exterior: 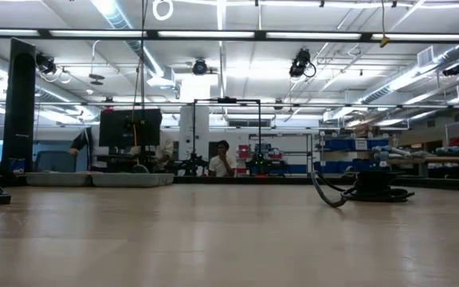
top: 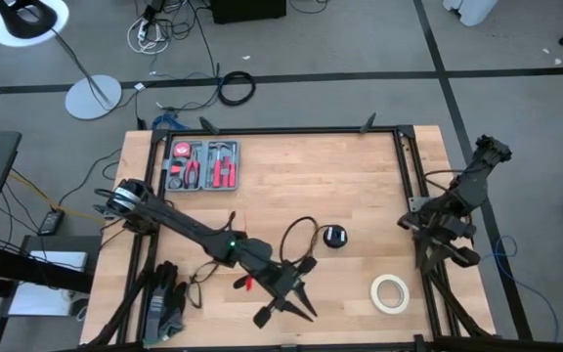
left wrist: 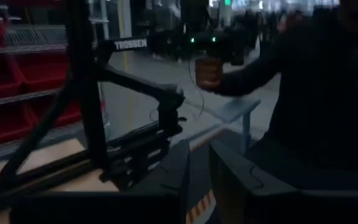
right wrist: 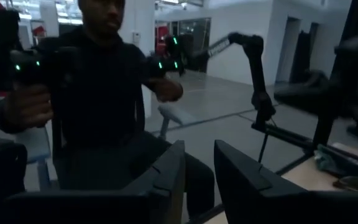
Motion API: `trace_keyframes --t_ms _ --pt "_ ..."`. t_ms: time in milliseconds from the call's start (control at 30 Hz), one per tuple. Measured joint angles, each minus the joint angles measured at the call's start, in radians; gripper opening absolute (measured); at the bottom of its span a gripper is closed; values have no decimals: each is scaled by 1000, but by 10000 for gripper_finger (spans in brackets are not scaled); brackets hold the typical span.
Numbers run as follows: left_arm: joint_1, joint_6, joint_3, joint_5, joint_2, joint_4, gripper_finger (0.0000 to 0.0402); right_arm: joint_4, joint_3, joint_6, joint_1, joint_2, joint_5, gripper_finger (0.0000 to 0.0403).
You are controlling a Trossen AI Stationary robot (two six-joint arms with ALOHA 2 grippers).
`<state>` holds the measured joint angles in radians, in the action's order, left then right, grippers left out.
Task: Coil cords
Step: Return to Home Position
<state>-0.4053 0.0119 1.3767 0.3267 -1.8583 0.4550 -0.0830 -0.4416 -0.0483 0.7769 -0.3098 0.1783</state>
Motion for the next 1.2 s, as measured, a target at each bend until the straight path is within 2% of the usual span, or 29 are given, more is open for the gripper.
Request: trace_keyframes --t_ms 200,433,567,767,967,1067,1200 --pt "17 -158 -241 0 -1 356 64 -2 40 -2 0 58 0 84" --pt "71 -248 -453 10 48 546 64 -12 173 -9 0 175 0 84" --pt "111 -257 -603 40 134 599 64 -23 223 49 0 233 2 84" --pt "178 -258 -846 49 314 624 64 -80 227 198 0 260 2 84" --pt "222 -281 -1044 47 459 634 64 -173 227 228 0 260 9 84" --pt "224 -307 -1111 41 485 676 64 -228 227 216 0 259 -3 84" --pt "225 -424 -1162 35 490 775 64 -168 227 208 0 257 -54 84"
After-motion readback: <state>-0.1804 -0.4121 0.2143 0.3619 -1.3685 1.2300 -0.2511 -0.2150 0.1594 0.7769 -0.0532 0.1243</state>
